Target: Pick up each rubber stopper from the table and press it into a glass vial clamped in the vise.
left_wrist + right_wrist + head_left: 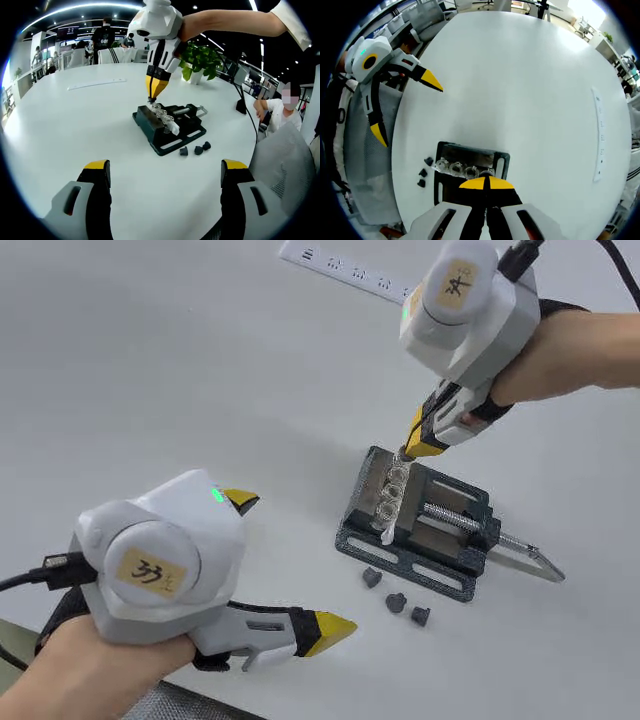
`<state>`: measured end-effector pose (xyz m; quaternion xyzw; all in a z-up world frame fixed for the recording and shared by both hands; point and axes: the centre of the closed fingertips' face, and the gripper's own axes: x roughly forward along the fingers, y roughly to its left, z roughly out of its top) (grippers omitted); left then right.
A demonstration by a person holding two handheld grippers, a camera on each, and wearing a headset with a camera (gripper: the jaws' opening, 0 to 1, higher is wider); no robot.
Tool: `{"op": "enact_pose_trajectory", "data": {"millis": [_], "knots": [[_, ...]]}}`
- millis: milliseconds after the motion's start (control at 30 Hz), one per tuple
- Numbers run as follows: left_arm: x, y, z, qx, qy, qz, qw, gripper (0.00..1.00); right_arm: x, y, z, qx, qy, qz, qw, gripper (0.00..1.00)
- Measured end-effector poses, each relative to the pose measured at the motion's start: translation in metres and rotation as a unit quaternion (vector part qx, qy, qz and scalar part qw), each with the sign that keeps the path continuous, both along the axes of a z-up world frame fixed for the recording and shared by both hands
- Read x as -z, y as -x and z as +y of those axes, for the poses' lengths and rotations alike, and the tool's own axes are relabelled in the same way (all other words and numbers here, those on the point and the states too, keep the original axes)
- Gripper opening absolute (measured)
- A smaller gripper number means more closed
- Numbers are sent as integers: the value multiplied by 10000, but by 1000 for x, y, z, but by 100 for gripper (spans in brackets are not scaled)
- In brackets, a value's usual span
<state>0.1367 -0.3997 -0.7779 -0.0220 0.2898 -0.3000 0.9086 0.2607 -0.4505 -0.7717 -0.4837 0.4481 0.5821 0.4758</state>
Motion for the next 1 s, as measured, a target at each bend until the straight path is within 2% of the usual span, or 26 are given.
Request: {"op": "enact_pose_trajectory", "data": {"millis": [200,267,433,533,600,700,867,967,1000], "knots": [[1,0,-2,36,9,6,10000,90,0,2,-2,-14,192,19,9998,0],[0,-1,-2,36,15,5,10000,90,1,0,-1,70,303,24,9995,0],[1,0,-1,28,9,8,10000,90,3,-1,1,-8,574,-33,9983,0],[1,0,-1,24,14,14,10000,90,2,-2,0,41,608,-6,9981,0],[1,1,-1,20,9,14,10000,90,2,-1,-1,338,499,114,9981,0],[1,2,-1,11,22,13,10000,90,2,-4,-1,562,397,189,9974,0],[-2,2,-2,37,-2,-10,10000,90,2,-4,-1,515,348,137,9980,0],[-3,2,-1,25,-4,-21,10000,90,0,-2,-3,509,41,107,9986,0],[-4,2,-1,30,-20,-28,10000,90,-1,-1,-3,610,-27,111,9981,0]]}}
